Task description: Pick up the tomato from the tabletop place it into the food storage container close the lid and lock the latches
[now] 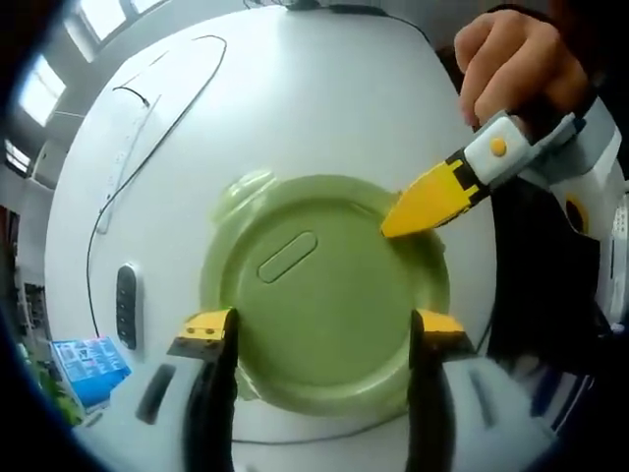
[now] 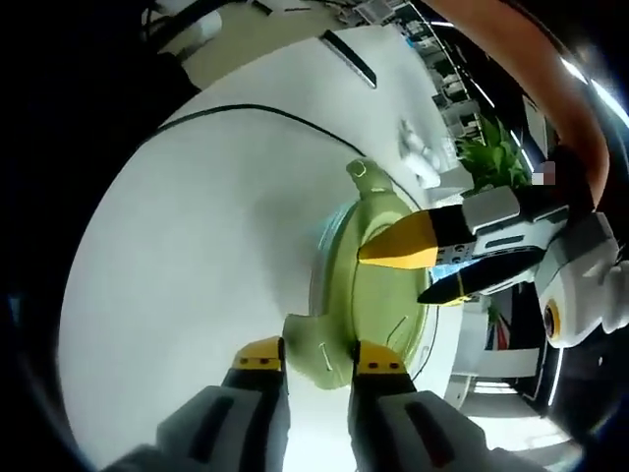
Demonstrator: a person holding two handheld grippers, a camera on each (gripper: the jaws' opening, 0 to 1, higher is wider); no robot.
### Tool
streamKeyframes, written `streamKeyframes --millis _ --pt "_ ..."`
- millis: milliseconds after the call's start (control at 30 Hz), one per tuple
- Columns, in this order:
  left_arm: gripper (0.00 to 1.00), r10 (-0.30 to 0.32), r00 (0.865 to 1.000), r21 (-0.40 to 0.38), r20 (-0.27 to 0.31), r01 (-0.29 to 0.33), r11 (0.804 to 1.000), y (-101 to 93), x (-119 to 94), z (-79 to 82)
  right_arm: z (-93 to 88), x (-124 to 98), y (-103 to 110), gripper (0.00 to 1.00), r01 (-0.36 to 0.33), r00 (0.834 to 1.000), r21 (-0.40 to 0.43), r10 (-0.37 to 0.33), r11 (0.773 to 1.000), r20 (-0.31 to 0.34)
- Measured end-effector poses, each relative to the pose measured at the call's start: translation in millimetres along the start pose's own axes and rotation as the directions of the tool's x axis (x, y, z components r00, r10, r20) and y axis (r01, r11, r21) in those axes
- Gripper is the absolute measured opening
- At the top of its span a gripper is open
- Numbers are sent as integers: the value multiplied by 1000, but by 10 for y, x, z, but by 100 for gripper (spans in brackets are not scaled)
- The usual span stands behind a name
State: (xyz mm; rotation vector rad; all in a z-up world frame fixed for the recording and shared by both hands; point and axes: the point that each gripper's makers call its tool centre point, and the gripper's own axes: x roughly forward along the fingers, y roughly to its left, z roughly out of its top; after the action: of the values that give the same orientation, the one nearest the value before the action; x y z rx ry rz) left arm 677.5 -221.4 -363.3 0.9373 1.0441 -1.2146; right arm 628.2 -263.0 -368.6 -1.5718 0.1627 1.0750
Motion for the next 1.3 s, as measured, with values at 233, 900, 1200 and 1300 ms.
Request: streamKeyframes --millis 233,900,1200,1300 --pt "57 0 1000 -4 5 0 1000 -1 1 18 7 -5 9 12 42 999 -18 -42 999 -7" --pt "57 0 1000 1 -30 0 1000 17 6 5 17 7 -26 17 105 994 26 -105 994 8" --pt "57 -2 1000 7 17 2 1000 25 6 -2 26 -179 -41 25 146 969 114 -165 983 182" --pt "57 -2 1000 6 22 2 1000 24 7 6 35 -350 -42 27 144 943 313 -226 939 245"
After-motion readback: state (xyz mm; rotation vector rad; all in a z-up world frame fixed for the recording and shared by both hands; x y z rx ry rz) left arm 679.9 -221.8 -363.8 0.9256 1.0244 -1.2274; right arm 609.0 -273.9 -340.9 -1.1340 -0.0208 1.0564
